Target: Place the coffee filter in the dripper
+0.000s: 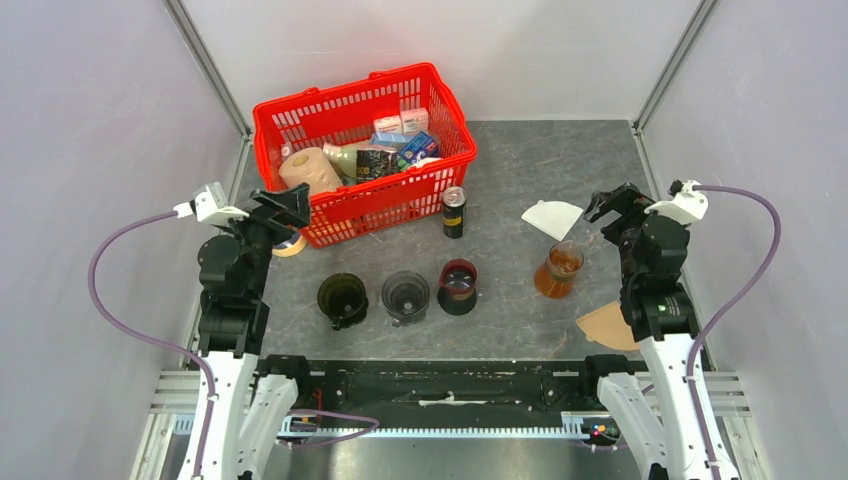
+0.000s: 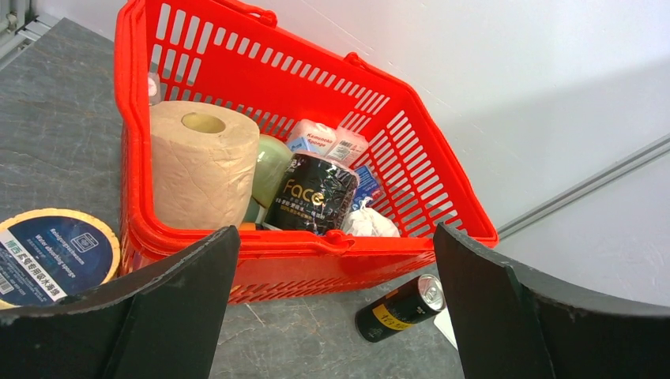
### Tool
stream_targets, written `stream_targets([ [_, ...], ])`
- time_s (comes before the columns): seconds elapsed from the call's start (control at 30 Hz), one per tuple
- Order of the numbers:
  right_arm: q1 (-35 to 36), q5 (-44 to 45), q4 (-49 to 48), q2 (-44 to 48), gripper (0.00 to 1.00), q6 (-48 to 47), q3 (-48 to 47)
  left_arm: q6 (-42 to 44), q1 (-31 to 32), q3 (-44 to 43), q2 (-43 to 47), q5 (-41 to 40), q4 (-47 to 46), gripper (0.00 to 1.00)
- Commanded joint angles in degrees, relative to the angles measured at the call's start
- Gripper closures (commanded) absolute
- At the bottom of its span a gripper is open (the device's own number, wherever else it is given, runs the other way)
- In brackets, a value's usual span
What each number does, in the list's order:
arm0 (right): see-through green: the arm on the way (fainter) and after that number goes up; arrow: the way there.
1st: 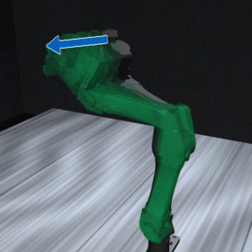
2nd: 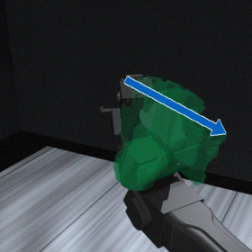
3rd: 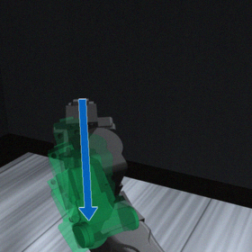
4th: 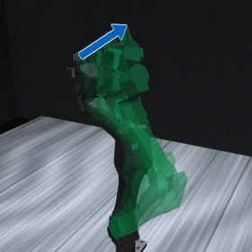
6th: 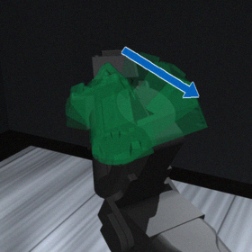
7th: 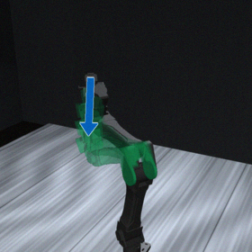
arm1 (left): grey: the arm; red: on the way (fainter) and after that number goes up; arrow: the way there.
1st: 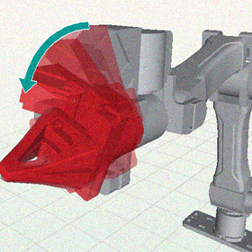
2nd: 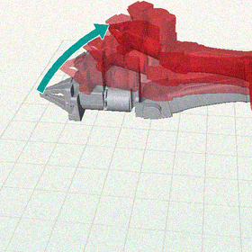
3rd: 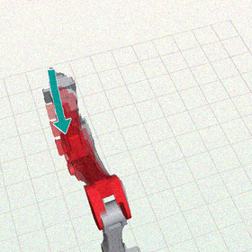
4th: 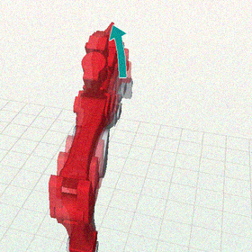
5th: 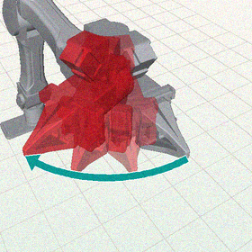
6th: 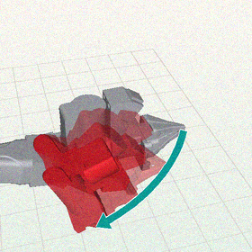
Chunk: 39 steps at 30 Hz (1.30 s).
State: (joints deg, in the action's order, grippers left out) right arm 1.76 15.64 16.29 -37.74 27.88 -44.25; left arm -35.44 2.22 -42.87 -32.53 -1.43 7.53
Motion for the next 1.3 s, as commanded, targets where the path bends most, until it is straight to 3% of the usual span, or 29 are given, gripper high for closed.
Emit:
stream_targets([
  [0.0,0.00,-4.43,-3.72,1.14,0.01,0.87,1.17,1.62,-0.28,-1.10,0.11,-0.24,-1.95,0.00],
  [0.3,0.00,-19.07,9.00,-4.55,0.01,-0.02,-9.88,3.28,-0.28,1.94,-0.28,5.35,-5.34,0.00],
  [0.6,0.45,-50.28,13.41,-12.20,0.01,-1.66,-18.01,4.11,-0.29,1.21,-3.43,3.30,-3.13,0.00],
  [0.73,2.78,-50.66,15.33,-14.72,0.01,-4.77,-19.00,0.96,-0.28,1.11,-3.47,3.15,-3.05,0.00],
  [0.8,3.62,-49.40,14.44,-15.27,0.01,-4.84,-18.50,-6.47,-0.28,0.53,-4.27,1.66,-1.12,0.00],
  [1.0,3.94,-48.73,10.49,-16.83,0.01,-5.75,-15.03,-12.20,2.29,-4.93,-8.56,8.68,5.61,0.03],
  [1.1,3.93,-47.77,8.69,-17.88,0.01,-3.96,-13.01,-11.09,8.17,-6.87,-10.17,6.75,10.94,0.03],
  [1.27,3.95,-44.65,8.24,-18.16,0.01,-4.06,-11.31,-6.67,23.57,-9.68,-12.52,4.90,22.35,0.05],
])
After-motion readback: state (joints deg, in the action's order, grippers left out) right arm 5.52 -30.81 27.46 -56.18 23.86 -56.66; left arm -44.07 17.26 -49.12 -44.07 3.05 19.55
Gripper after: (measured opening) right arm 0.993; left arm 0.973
